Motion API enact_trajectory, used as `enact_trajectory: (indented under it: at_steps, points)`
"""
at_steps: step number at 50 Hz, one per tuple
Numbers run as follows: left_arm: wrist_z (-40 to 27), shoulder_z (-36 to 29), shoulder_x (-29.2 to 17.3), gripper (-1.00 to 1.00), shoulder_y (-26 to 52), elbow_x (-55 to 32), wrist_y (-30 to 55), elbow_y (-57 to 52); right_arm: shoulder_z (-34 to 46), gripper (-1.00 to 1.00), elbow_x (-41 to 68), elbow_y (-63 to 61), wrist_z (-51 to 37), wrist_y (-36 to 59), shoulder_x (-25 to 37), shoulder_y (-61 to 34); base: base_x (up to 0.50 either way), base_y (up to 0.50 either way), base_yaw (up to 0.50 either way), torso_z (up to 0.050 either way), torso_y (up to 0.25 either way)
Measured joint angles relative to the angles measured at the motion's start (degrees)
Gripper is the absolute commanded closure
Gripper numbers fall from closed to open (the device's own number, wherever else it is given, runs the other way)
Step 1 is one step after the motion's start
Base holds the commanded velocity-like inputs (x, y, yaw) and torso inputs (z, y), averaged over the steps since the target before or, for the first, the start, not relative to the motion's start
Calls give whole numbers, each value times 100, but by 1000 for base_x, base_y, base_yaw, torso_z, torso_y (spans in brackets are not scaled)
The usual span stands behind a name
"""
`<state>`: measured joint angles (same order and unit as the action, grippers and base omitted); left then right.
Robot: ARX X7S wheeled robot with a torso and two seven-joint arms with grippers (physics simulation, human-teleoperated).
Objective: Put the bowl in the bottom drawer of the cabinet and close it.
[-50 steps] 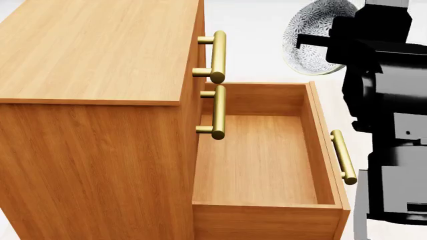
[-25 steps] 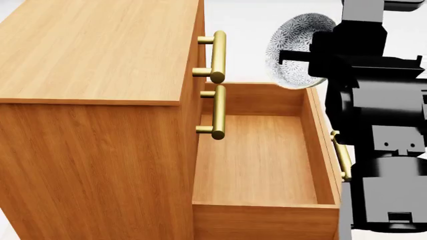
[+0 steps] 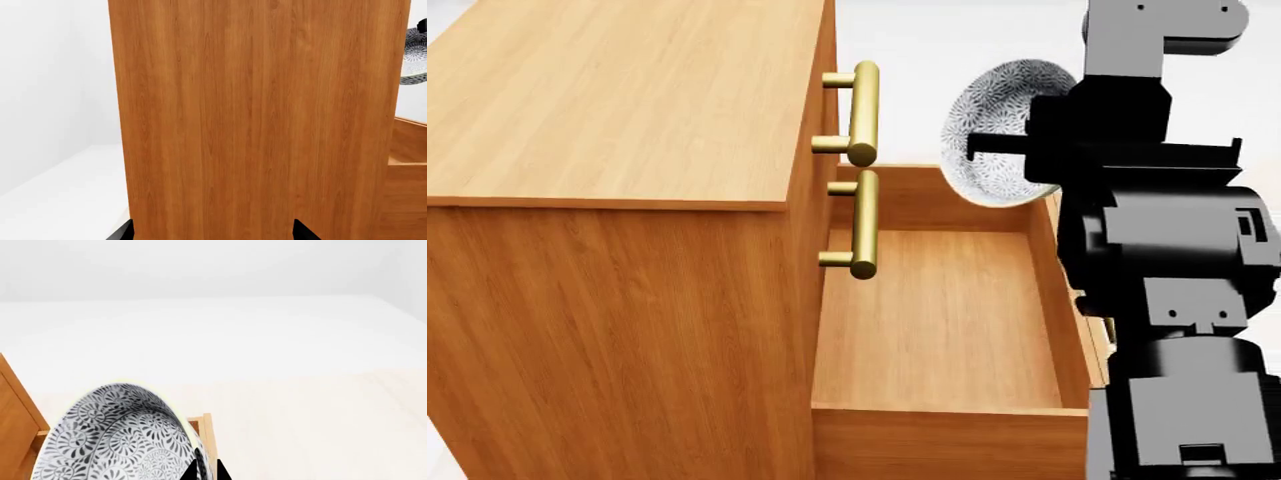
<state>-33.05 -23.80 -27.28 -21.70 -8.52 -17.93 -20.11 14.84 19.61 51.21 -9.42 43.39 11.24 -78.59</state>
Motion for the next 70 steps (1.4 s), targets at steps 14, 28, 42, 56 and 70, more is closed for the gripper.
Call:
enact_trajectory:
  at_steps: [14, 28, 42, 56, 70]
  points:
    - [-14, -16, -6, -100, 7, 2, -5, 10, 74, 100, -11, 49, 62, -94, -11, 160, 0, 0, 0, 0, 1]
    - [-18, -24, -14, -100, 20, -18, -36, 41, 137, 100, -5, 52, 121, -178, -34, 345, 0, 0, 0, 0, 0]
    - [-31, -37, -20, -100, 30, -24, -43, 48, 181, 100, 17, 1, 164, -205, -34, 491, 0, 0, 0, 0, 1]
    - [-55, -45, -39, -100, 20, -27, -21, 8, 216, 100, 63, -100, 229, -165, -29, 595, 0, 0, 0, 0, 0]
    - [-84, -47, -72, -100, 4, -37, 31, -74, 239, 100, 105, -138, 283, -172, -39, 694, 0, 0, 0, 0, 1]
